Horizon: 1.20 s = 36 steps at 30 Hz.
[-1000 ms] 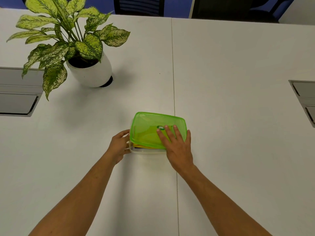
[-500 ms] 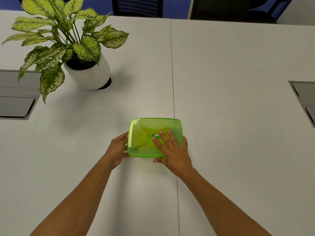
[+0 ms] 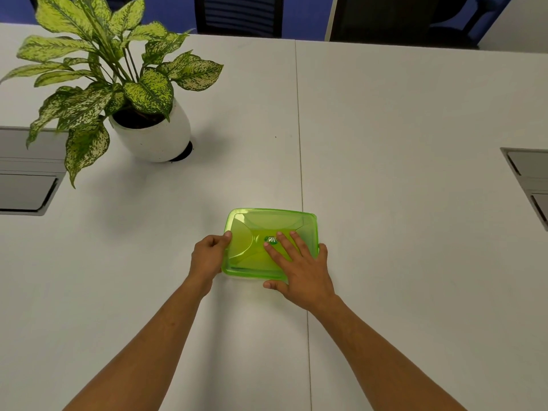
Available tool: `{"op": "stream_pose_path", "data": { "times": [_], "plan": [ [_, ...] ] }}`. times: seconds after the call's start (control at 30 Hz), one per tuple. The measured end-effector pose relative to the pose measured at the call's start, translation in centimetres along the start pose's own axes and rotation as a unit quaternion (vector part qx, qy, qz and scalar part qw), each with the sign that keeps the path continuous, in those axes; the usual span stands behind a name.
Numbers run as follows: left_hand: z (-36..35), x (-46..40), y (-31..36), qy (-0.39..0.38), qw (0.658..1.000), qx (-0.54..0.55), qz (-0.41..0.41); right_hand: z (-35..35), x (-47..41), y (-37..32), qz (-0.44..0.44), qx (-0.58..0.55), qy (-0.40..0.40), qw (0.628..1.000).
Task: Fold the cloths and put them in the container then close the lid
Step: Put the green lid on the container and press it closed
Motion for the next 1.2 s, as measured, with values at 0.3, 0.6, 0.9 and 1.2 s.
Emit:
{"op": "stream_pose_path", "data": {
  "times": [0.3,0.6,0.9,1.2],
  "plan": [
    [0.2,-0.5,-0.5,-0.003,1.000,0.001,-0.004,-0.7,0.0,0.2,0.022,0.011,-0.006,1.000],
    [-1.5,-0.3,1.2,0.045,0.989,-0.069,-0.123,-0.3,-0.3,0.4,-0.042,-0.121,0.051,0.990],
    [-2.5,-0.9,0.8,0.066,0.952,-0.208,-0.216,0.5,-2.0,1.4,-0.252,-0.239,0.170,0.922],
    [-3.0,-0.8,0.0,0.095,0.944,-0.257,-0.185,-0.4,-3.1,1.8,-0.323,-0.266,0.112,0.901]
  ]
}}
Point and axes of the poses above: each hand's wrist, its own x-axis away from the middle knuckle, its own z-axis out of the back of the hand, y = z × x, the point moved 1 cm from there along -x, towards the middle knuckle, and after that the axes turned 1 degree about x, right-handed, at the moved point
